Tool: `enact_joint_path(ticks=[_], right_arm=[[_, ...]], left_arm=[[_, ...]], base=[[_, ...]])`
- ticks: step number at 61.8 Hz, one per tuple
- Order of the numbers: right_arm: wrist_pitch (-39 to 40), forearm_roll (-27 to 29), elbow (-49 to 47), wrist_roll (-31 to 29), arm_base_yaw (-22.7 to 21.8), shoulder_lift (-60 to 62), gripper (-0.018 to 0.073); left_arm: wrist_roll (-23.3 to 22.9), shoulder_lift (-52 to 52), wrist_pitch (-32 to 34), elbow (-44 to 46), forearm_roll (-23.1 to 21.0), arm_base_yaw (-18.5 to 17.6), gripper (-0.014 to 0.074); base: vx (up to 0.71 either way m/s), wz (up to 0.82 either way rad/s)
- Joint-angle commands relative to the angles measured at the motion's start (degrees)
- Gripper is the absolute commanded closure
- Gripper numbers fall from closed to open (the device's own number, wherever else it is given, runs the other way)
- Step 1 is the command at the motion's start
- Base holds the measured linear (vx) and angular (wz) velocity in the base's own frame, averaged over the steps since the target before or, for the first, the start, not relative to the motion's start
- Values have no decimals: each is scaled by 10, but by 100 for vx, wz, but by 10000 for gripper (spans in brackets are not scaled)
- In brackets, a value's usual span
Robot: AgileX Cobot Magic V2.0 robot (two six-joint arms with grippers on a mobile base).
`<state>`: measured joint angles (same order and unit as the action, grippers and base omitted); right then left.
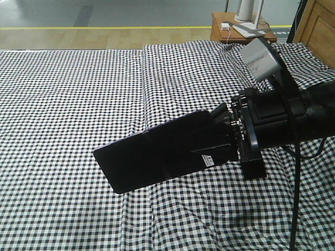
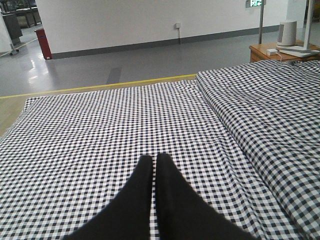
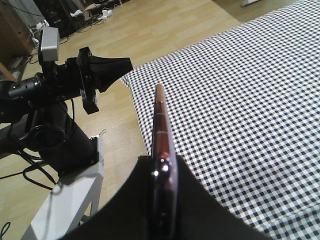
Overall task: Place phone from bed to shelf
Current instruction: 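Hold the phone in the right gripper while the base turns away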
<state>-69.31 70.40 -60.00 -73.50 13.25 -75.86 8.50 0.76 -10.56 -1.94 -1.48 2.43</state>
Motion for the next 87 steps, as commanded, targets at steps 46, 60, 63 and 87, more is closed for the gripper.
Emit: enact_joint_path(ticks=[46,60,63,87], right_arm=[[-44,54,-15,-2,-1,17,561],[-44,54,-15,-2,-1,17,561],[-44,54,-15,-2,-1,17,561],[-44,54,-15,-2,-1,17,561]], left_arm=[[-3,8,41,12,-5,-2,595],[-3,8,41,12,-5,-2,595],[-3,8,41,12,-5,-2,595],[-3,8,41,12,-5,-2,595]], base=[[0,0],[-1,2],[-2,7],[-4,16]])
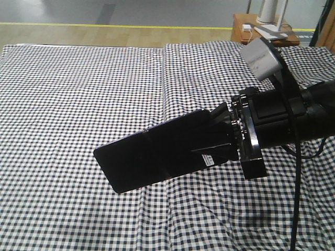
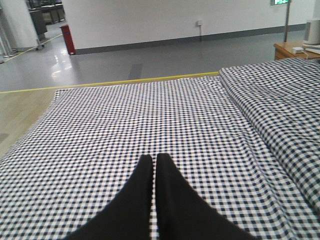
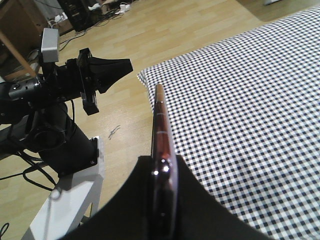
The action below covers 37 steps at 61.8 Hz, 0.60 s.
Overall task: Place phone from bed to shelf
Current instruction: 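Hold the phone in the right gripper while the base turns away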
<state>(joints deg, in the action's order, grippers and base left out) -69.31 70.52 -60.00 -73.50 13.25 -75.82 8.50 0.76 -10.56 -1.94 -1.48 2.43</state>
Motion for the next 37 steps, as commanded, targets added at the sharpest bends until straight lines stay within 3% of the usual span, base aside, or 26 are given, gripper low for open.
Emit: enact_joint_path(ticks=[1,37], right_arm=[[-44,53,-15,-2,-1,16,561],[-44,53,-15,-3,-1,16,561]], left_arm=[[-3,8,41,12,-5,-2,595],[-3,8,41,12,-5,-2,595]], base=[[-6,23],[-8,31]])
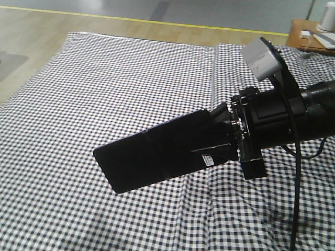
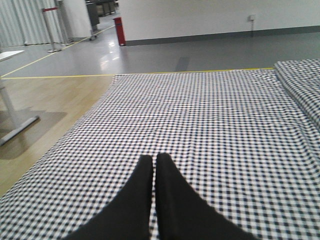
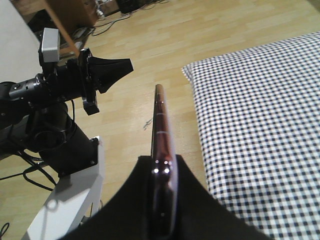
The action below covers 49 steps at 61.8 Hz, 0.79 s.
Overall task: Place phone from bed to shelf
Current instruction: 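Hold the phone in the right gripper while the base turns away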
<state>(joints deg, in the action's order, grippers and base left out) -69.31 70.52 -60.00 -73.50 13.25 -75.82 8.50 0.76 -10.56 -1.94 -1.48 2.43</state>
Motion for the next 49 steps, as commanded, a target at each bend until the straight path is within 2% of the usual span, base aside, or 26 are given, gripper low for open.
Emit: enact_joint_path(ticks=[1,26,49], right_arm=[[-44,53,-15,-3,-1,16,561],[-44,53,-15,-2,-1,16,561],[-44,53,-15,-3,-1,16,561]], left_arm=[[-3,8,41,12,-5,-2,595],[-3,8,41,12,-5,-2,595],[-3,8,41,12,-5,-2,595]], base=[[-9,34],[-10,39],[-16,61]])
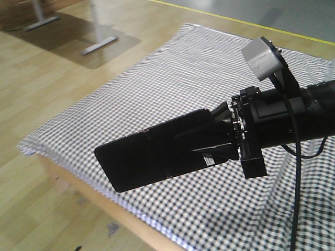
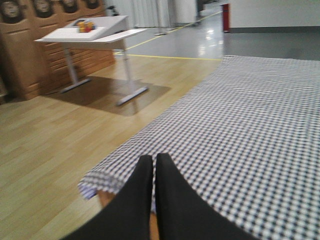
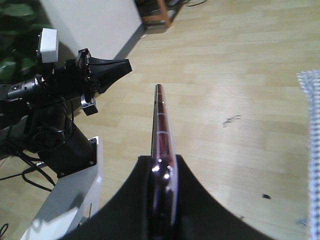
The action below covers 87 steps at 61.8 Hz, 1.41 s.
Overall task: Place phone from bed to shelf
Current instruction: 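Hold the phone in the right gripper while the base turns away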
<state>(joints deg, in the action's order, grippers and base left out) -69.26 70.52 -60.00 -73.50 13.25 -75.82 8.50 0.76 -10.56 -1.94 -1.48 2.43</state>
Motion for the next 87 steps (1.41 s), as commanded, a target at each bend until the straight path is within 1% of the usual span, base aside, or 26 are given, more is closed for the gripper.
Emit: enact_joint_path(ticks=[1,51,87], right_arm=[[-45,53,-15,-3,-1,16,561],[-45,53,-15,-3,-1,16,561],[-45,53,-15,-3,-1,16,561]], left_arm=[[-3,8,41,12,-5,-2,595],[-3,8,41,12,-5,-2,595],[-3,8,41,12,-5,-2,595]], base=[[-17,68],[-18,70],[-15,56]])
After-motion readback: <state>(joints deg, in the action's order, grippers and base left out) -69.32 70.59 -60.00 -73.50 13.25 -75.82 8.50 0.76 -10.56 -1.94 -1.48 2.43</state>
